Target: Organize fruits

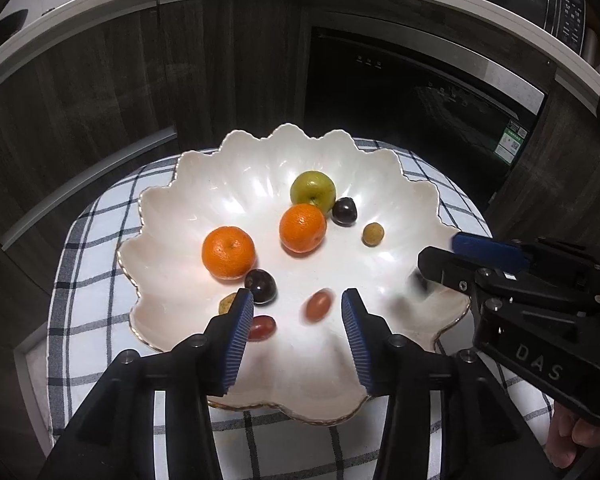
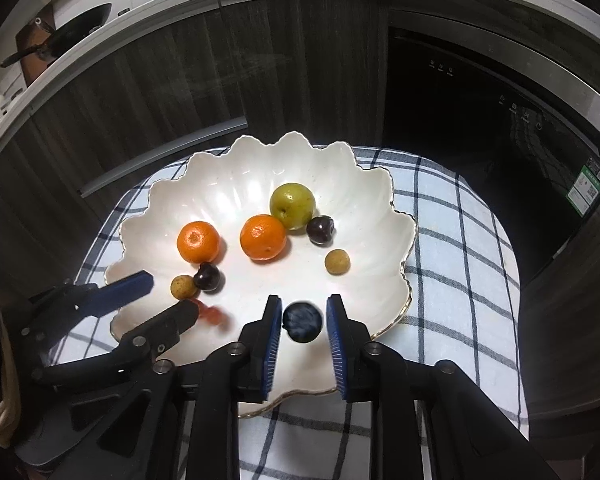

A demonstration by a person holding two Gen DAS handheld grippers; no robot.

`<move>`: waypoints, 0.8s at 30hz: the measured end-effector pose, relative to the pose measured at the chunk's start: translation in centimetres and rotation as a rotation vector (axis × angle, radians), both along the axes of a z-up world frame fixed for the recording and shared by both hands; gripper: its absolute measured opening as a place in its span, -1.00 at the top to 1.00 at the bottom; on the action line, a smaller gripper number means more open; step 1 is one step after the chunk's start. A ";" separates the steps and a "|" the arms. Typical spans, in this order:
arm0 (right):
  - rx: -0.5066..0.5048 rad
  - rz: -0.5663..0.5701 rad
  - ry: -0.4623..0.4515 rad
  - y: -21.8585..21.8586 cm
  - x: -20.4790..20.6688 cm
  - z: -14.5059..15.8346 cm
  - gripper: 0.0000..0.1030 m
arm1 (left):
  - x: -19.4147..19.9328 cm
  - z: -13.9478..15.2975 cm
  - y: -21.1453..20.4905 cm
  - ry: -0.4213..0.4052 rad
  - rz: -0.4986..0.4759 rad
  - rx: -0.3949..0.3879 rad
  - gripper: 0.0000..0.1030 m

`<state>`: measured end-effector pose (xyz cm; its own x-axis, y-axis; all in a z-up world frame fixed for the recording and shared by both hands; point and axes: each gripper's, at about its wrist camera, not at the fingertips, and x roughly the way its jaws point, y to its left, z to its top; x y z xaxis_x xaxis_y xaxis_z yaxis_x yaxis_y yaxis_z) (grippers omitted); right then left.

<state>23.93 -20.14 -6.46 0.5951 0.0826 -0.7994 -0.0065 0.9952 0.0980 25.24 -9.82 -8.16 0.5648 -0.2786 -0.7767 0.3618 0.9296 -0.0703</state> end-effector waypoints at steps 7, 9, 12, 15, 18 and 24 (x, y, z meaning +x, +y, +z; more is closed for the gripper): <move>0.007 -0.047 -0.032 -0.8 -0.5 0.8 -0.31 | -0.3 0.9 0.6 -0.032 0.036 0.016 -0.26; 0.004 -0.049 -0.037 -0.8 -0.5 1.1 -0.34 | -0.5 1.2 0.6 -0.050 0.045 0.027 -0.29; -0.004 -0.063 -0.046 -0.8 -0.8 1.6 -0.44 | -0.8 1.8 0.8 -0.066 0.059 0.027 -0.39; -0.008 -0.082 -0.054 -1.0 -1.1 2.2 -0.51 | -1.1 2.5 1.0 -0.083 0.072 0.032 -0.51; -0.014 -0.093 -0.067 -1.0 -1.6 2.8 -0.55 | -1.5 3.2 1.3 -0.100 0.083 0.034 -0.58; -0.026 -0.103 -0.097 -0.9 -2.6 4.0 -0.56 | -2.8 4.7 1.8 -0.139 0.100 0.049 -0.73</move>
<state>21.30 -21.07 -2.42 0.6737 -0.0023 -0.7390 0.0872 0.9933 0.0764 22.43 -8.06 -3.48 0.6905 -0.1796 -0.7007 0.2707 0.9624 0.0201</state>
